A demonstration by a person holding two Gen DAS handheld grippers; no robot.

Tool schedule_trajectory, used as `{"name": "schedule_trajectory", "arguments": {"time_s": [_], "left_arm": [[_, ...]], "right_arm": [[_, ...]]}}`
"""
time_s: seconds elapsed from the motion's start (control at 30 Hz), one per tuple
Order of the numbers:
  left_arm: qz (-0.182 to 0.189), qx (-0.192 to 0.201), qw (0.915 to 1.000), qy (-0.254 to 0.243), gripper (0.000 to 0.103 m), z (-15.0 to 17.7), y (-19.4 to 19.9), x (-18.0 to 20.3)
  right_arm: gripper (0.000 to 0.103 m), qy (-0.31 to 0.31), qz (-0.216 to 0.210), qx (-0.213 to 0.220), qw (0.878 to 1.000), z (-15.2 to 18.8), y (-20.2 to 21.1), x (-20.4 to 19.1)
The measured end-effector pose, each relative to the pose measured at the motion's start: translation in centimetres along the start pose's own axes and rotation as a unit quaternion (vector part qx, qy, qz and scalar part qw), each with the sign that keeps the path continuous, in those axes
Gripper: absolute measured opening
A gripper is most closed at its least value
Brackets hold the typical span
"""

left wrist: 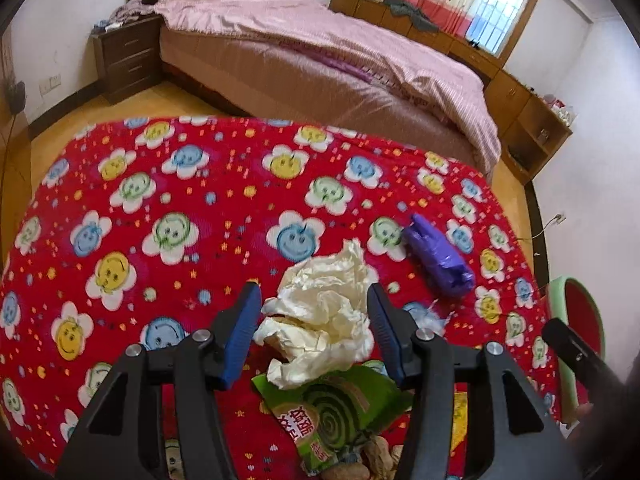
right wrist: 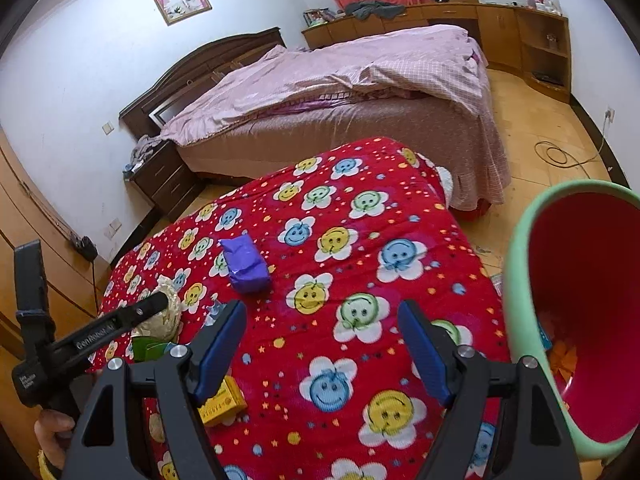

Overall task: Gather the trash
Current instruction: 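Grasp the white tissue with the left tool while the right tool grasps the purple wrapper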

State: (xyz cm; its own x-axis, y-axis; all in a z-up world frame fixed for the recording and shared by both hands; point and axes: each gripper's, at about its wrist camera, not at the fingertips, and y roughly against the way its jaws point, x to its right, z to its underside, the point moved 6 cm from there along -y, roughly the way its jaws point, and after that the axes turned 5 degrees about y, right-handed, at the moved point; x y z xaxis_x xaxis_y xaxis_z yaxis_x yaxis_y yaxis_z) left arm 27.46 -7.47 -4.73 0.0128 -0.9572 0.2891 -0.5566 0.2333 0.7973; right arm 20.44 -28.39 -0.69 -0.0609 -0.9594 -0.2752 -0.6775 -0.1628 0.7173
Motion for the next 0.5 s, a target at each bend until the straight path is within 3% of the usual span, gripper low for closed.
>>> {"name": "schedule_trajectory", "arguments": {"time_s": [0.2,0.33,0.5], "left_arm": [[0.016,-0.001,0.9996,0.022,0.054,0.3,-0.8,-0.8],[0.034,0.012,0.9991,0.024,0.041,0.3,-0.7,-0.7],[0.045,0.035,0.9982,0.021,0.032,0.2,0.0,-0.7]], "right_arm": [[0.080,0.015,-0.007,-0.011,1.000,-0.5,-1.9,-1.4],[0.080,0.030,-0.012,-0.018,0.999,-0.9,-3.3,-2.8],[0.080,0.052,-0.018,-0.021,0.998,-1.2,-5.0,-4.4]]}}
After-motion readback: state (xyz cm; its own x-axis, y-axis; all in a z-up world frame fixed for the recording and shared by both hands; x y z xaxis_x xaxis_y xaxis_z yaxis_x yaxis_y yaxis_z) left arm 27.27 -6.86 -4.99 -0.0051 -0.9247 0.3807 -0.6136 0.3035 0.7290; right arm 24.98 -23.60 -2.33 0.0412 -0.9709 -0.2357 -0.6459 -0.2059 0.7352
